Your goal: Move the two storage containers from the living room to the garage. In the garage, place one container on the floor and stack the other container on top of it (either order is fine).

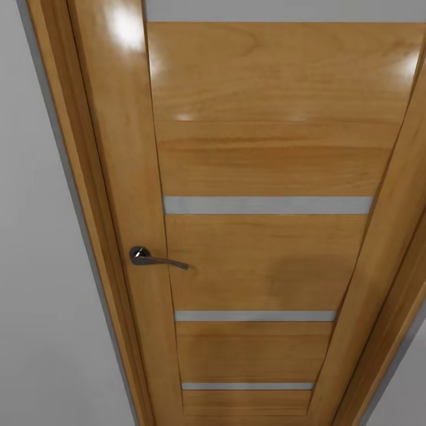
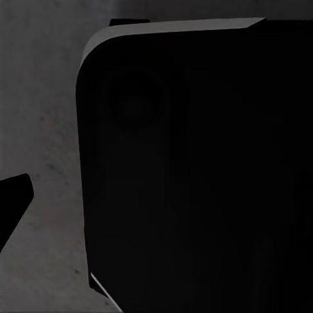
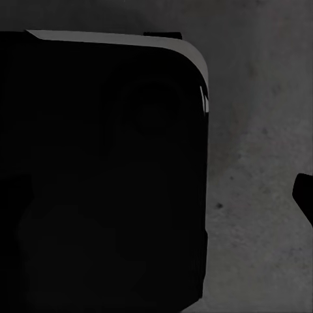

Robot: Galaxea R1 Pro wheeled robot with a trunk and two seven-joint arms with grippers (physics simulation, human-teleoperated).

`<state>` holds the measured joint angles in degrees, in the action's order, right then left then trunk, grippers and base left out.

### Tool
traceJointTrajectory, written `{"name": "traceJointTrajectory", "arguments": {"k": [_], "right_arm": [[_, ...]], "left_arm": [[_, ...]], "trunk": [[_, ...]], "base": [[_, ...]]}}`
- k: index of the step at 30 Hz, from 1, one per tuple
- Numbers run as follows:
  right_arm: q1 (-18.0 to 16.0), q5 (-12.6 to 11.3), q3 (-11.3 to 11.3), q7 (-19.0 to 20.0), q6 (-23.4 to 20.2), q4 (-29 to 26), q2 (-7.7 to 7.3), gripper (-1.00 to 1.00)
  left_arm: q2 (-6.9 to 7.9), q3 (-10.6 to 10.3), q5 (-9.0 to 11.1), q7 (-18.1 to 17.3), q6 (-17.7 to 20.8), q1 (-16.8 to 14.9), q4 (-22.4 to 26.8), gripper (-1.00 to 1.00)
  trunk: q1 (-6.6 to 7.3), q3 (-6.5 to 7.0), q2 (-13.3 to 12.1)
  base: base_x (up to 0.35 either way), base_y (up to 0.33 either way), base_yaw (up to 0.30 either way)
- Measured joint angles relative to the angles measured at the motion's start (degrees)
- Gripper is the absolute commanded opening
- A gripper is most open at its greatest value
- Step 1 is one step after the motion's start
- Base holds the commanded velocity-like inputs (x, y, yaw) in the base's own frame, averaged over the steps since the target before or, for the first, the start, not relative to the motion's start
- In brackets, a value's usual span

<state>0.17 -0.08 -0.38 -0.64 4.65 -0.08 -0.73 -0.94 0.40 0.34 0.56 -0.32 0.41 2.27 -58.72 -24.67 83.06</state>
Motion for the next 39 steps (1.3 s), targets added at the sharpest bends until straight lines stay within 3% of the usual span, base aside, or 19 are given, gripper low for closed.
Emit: {"name": "traceJointTrajectory", "arguments": {"k": [31, 39], "right_arm": [[0.0, 0.4, 0.3, 0.0, 0.0, 0.0, 0.24, 1.0], [0.0, 0.1, 0.1, 0.0, 0.0, 0.0, 0.11, 1.0]], "left_arm": [[-0.08, 0.0, 0.0, 0.0, 0.0, 0.0, 0.1, 1.0], [-0.1, 0.0, 0.0, 0.1, 0.1, 0.0, 2.2, 1.0]], "trunk": [[0.0, 0.0, 0.0], [0.0, 0.0, 0.0]], "base": [[0.0, 0.0, 0.0], [0.0, 0.0, 0.0]]}}
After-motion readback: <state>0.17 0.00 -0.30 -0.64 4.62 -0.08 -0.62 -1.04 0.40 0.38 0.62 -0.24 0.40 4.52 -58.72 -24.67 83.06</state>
